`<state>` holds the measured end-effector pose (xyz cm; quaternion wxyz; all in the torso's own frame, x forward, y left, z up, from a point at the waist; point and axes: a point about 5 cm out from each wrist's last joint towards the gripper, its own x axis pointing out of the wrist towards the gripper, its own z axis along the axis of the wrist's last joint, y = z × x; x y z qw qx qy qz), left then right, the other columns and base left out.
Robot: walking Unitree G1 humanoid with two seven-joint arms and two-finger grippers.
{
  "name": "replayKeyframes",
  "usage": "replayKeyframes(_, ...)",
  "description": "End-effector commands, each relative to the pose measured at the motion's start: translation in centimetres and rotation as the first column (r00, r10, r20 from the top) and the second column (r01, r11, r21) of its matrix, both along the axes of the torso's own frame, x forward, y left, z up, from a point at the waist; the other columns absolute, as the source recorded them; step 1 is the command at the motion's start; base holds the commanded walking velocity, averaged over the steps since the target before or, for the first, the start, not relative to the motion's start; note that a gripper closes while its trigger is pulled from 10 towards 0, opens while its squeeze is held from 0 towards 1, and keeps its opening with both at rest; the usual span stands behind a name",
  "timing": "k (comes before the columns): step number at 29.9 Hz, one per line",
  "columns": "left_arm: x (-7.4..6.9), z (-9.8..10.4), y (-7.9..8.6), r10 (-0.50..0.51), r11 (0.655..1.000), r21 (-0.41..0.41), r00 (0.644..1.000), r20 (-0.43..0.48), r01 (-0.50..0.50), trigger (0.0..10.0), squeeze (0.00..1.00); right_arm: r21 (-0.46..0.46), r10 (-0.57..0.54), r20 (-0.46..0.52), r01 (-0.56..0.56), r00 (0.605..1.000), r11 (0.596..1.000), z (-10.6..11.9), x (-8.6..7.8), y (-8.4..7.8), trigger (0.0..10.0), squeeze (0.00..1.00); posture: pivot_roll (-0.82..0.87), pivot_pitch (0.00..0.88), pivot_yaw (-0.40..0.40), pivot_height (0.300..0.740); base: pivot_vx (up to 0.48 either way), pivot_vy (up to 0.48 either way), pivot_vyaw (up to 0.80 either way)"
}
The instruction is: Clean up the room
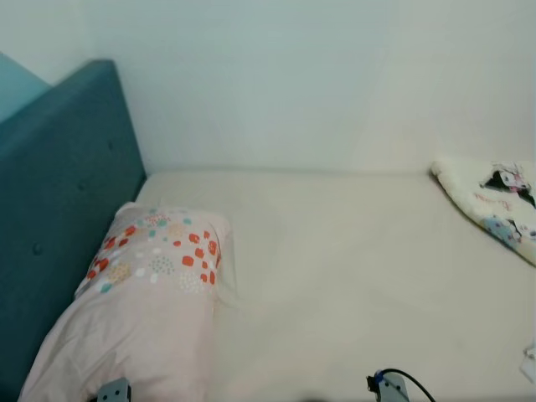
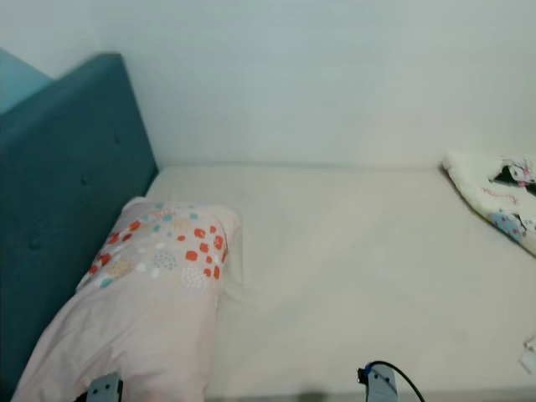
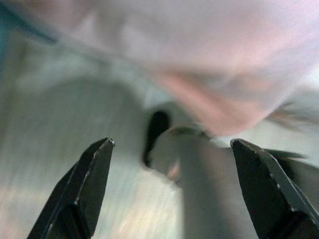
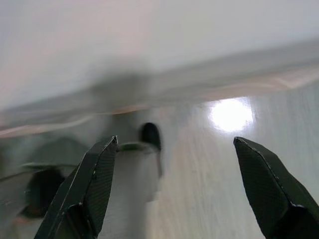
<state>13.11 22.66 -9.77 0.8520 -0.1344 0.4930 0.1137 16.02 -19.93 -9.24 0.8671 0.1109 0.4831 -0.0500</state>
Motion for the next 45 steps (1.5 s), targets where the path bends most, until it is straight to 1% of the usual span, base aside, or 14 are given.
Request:
replayKeyframes(1,0.5,0.1,-0.4,-0.016,1.0,-0.006,1.0,0.004,0.016,10.0,0.0,-0.015,-0.002,-0.011,0.002,1.0,1.0,-0.1,-0.5,-0.6,10.0,0.0,-0.04,0.0,-0.048,0.74,0.0,-0.48,0.0)
replayKeyframes(7,0.5,0.1,-0.4,-0.026,1.0,-0.002,1.0,-0.001,0.026,10.0,0.0,-0.013,-0.001,-0.014,0.001,1.0,1.0,-0.1,-0.6,-0.5,10.0,0.0,-0.05,0.0,-0.044,0.74,0.0,-0.48,0.0)
replayKeyframes(14,0.4,0.0,-0.6,-0.032,0.999,-0.004,0.999,-0.006,0.032,10.0,0.0,-0.014,-0.002,-0.016,0.002,1.0,1.0,-0.2,-0.6,-0.5,10.0,0.0,-0.05,0.0,-0.047,0.74,0.0,0.0,0.0)
replayKeyframes(20,0.3,-0.1,-0.8,-0.039,0.999,-0.007,0.999,-0.01,0.039,10.0,0.0,-0.015,-0.001,-0.012,0.001,1.0,1.0,-0.2,-0.6,-0.5,10.0,0.0,-0.05,0.0,-0.049,0.74,0.0,-0.48,0.0)
replayKeyframes(26,-0.4,-0.2,-0.4,-0.044,0.999,-0.004,0.999,-0.026,0.044,10.0,0.0,-0.017,0.003,-0.009,-0.003,1.0,1.0,-0.1,-0.6,-0.7,10.0,0.0,-0.05,0.0,-0.051,0.74,0.0,-0.48,0.0)
replayKeyframes(30,-0.5,-0.2,-0.2,-0.047,0.999,-0.001,0.999,-0.028,0.047,10.0,0.0,-0.019,0.011,-0.009,-0.011,1.0,1.0,-0.1,-0.6,-0.7,10.0,0.0,-0.05,0.0,-0.051,0.74,0.0,-0.48,0.0)
replayKeyframes(35,-0.4,-0.2,-0.3,-0.052,0.999,-0.002,0.998,-0.025,0.052,10.0,0.0,-0.017,0.015,-0.006,-0.015,1.0,1.0,-0.1,-0.5,-0.7,10.0,0.0,-0.05,0.0,-0.05,0.74,0.0,-0.48,0.0)
replayKeyframes(36,-0.1,-0.1,-0.4,-0.056,0.998,-0.004,0.998,-0.021,0.056,10.0,0.0,-0.015,0.011,-0.004,-0.011,1.0,1.0,-0.1,-0.5,-0.7,10.0,0.0,-0.05,0.0,-0.048,0.74,0.0,-0.48,0.0)
replayKeyframes(39,0.0,-0.1,-0.7,-0.059,0.998,-0.009,0.998,-0.019,0.059,10.0,0.0,-0.013,0.011,-0.004,-0.011,1.0,1.0,0.0,-0.4,-0.7,10.0,0.0,-0.05,0.0,-0.05,0.74,0.0,-0.48,0.0)
replayKeyframes(45,0.0,-0.2,-0.8,-0.055,0.998,-0.016,0.998,-0.02,0.055,10.0,0.0,-0.009,0.011,-0.004,-0.011,1.0,1.0,0.0,-0.4,-0.7,10.0,0.0,-0.05,0.0,-0.054,0.74,0.0,-0.48,0.0)
